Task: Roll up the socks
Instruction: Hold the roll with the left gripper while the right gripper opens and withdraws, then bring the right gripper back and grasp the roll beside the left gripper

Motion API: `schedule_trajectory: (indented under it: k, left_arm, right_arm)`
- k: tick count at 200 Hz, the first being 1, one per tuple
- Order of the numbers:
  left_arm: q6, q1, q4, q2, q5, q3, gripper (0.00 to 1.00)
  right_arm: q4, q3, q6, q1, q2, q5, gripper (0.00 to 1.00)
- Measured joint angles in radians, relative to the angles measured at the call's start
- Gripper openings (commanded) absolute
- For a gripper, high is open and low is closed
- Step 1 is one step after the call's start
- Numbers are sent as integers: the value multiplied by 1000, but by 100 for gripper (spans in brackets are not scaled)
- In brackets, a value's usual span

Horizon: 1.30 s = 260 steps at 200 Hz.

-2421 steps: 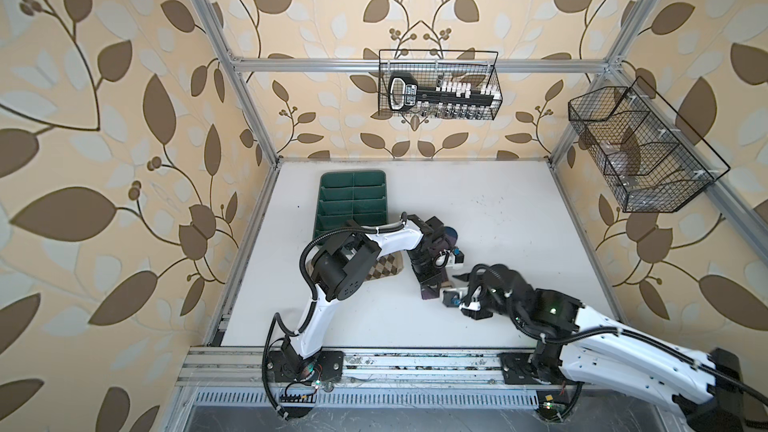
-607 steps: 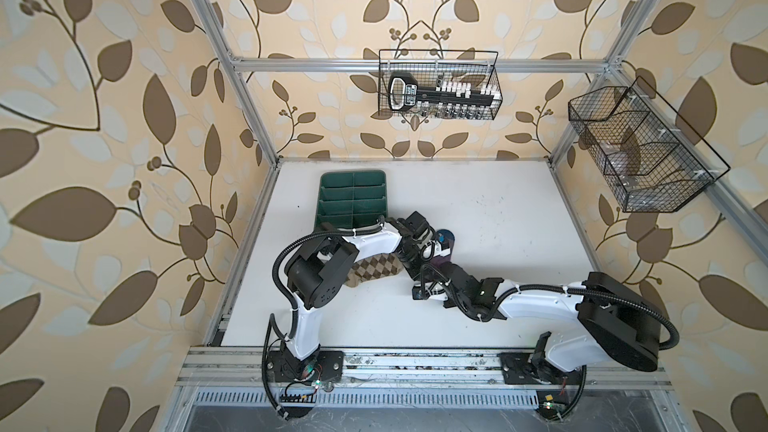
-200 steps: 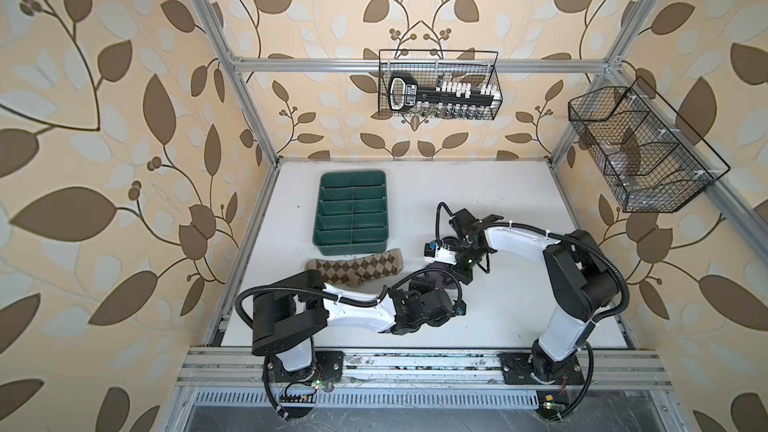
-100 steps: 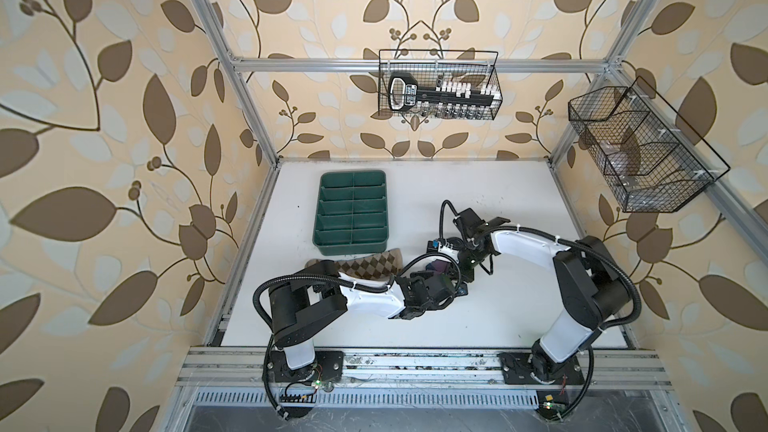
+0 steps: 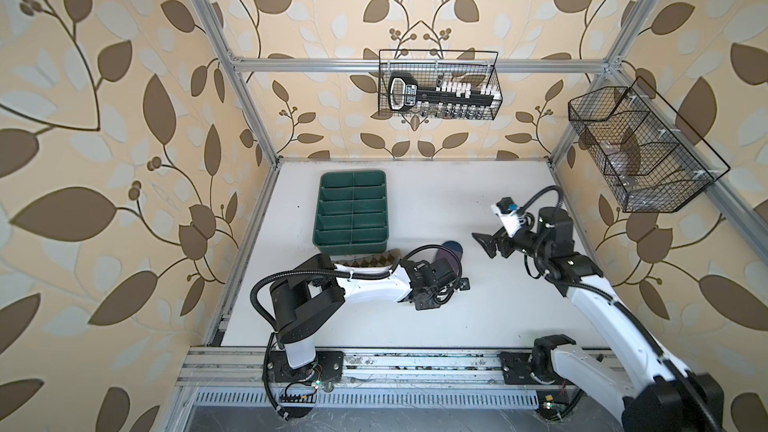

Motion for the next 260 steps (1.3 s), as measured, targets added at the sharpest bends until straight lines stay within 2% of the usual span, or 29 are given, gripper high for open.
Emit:
schedule_trajectory:
  k: [18, 36, 63, 83, 98, 117, 139, 159, 186, 242, 260]
  left_arm:
    - [-5, 20, -70, 57, 63, 85, 0]
    - [-18, 56, -141, 118, 145, 182, 0]
    - [-41, 125, -245, 204, 290, 313, 0]
    - [-62, 176, -305, 256, 389, 384, 0]
    - [-78, 211, -341, 286, 455, 422, 0]
    - [-94, 241, -369, 311, 511, 452, 0]
    - [-104, 253, -384, 325, 549, 464, 0]
    - [-108, 254, -386, 329, 558, 467, 0]
    - [-114, 260, -386, 330, 564, 467, 0]
    - [-123, 260, -388, 332, 577, 466, 0]
    - [-124, 262, -389, 332, 580, 466, 0]
  right_arm:
    - [42, -32, 53, -2, -164, 31, 100]
    - [43, -35, 49, -2, -304, -8, 100]
    - [-123, 1, -105, 28, -405, -130, 92]
    - [-306, 37, -256, 134, -396, -105, 82]
    - [-420, 39, -350, 287, -375, -1, 77]
    - [-500, 28, -418, 525, -322, 189, 73]
    - [-489, -27, -475, 793, -209, 437, 69]
    - [-433, -77, -532, 928, -29, 631, 60]
    - [-329, -83, -595, 920, 214, 748, 54]
    - [-148, -79, -678, 791, 482, 754, 49]
    - [-120, -79, -689, 773, 529, 742, 42]
